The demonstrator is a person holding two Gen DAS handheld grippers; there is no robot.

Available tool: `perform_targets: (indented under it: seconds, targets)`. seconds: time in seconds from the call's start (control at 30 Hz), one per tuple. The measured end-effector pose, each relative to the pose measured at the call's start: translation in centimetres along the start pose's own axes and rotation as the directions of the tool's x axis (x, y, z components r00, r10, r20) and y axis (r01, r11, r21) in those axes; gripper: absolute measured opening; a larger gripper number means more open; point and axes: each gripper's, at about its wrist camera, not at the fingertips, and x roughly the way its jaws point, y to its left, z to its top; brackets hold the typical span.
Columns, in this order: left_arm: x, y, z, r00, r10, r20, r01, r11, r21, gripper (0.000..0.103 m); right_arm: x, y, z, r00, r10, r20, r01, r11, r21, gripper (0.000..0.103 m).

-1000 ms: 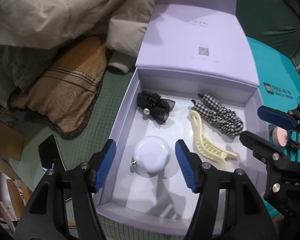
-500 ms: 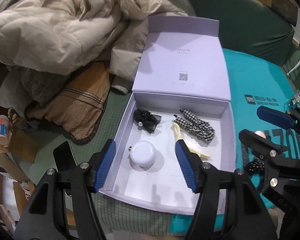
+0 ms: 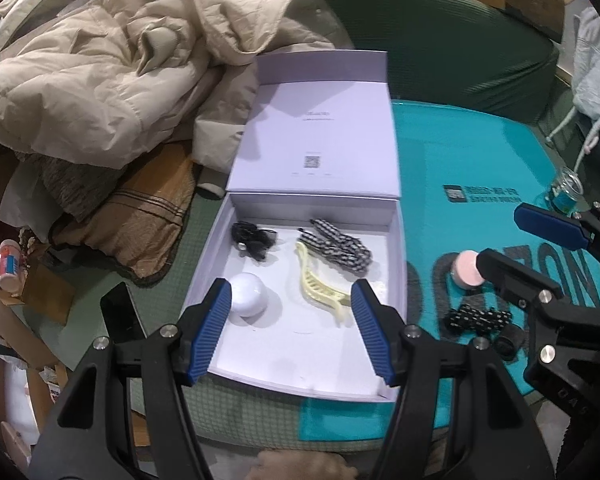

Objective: Organize objects
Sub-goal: 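Withdraw both tools from the box back toward the mat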

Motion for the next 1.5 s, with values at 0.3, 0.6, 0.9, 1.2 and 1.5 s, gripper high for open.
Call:
perform_targets:
  seconds: [0.3,0.6,0.9,1.2,1.5]
  targets:
    - [-1.1,-3.9,-0.6,0.999,-0.046,0.007,0.046,0.999,0.022,0.061,-2.4,-2.8,-2.9,0.999,-0.044,-0.011,0.045,0.997,0.061,0.048]
    - [-1.3,-8.3,-1.5,0.996,-0.093,-0.004,0.093,0.994,0.053,0.061,-4.3,-5.5,-6.1,0.996,-0.081,-0.034,0.084,0.991,0.104,0.048]
    - [-1.3,-12.1,-2.5,0.990,-0.141,-0.027,0.142,0.987,0.071,0.061,-5.9,-7.9,-9.1,0.994,-0.097,-0.056,0.104,0.984,0.144,0.048]
    - [0.2,-14.9,-3.9,0.982,-0.174,-0.078,0.179,0.981,0.068,0.061,-6.1,-9.7,-11.8,0.990,-0.111,-0.087,0.125,0.976,0.180,0.048]
    - [2.8,-17.1,-5.3,0.974,-0.174,-0.146,0.187,0.979,0.082,0.061,-3.8,-11.1,-15.1,0.986,-0.059,-0.153,0.090,0.974,0.208,0.048]
